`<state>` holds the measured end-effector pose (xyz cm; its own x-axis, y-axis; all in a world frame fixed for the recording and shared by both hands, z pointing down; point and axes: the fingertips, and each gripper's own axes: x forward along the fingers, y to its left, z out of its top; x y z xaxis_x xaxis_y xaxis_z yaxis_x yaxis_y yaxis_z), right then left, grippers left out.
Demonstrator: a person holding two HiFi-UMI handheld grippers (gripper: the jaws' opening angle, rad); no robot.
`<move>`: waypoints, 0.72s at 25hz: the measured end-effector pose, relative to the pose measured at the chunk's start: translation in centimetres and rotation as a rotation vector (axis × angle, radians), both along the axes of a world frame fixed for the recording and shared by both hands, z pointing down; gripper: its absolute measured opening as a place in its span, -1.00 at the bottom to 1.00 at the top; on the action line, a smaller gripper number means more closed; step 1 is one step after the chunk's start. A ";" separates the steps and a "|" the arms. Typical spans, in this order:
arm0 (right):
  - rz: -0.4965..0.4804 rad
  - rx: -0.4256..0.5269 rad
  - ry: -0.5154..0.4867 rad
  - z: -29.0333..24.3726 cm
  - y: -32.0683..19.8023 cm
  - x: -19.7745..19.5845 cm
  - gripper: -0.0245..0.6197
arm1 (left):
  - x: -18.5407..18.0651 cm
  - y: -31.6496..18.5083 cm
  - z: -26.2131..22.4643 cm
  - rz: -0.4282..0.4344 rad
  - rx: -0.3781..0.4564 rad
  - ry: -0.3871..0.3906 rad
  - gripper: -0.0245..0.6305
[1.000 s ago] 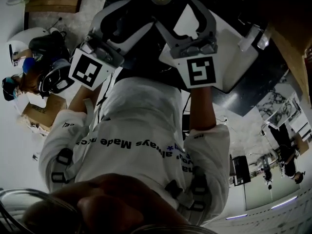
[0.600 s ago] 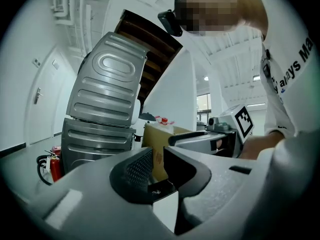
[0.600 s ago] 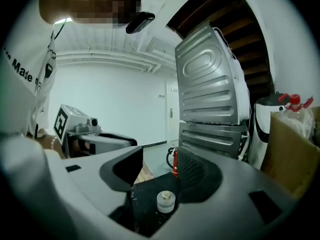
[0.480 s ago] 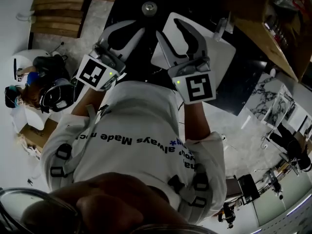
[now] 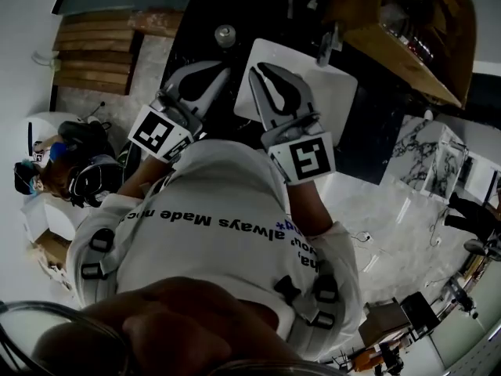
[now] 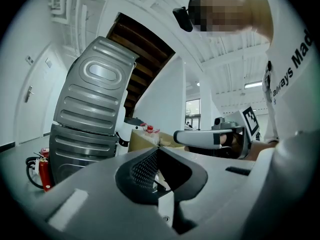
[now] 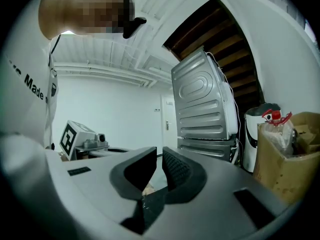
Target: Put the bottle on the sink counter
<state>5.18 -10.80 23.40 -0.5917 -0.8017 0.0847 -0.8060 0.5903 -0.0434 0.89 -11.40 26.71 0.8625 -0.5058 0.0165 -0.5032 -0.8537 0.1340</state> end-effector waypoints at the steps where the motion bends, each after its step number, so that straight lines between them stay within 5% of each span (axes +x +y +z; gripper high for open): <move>1: 0.001 0.009 -0.005 -0.3 0.3 0.1 -0.81 | 0.3 0.3 -0.3 0.008 0.002 0.003 -0.92; 7: 0.033 0.046 -0.032 -2.2 2.5 0.6 -0.86 | 1.4 2.2 -1.8 0.034 0.055 -0.005 -0.92; 18: 0.041 0.064 0.006 -2.5 3.1 0.3 -0.91 | 1.8 2.5 -2.0 0.038 0.029 0.020 -0.92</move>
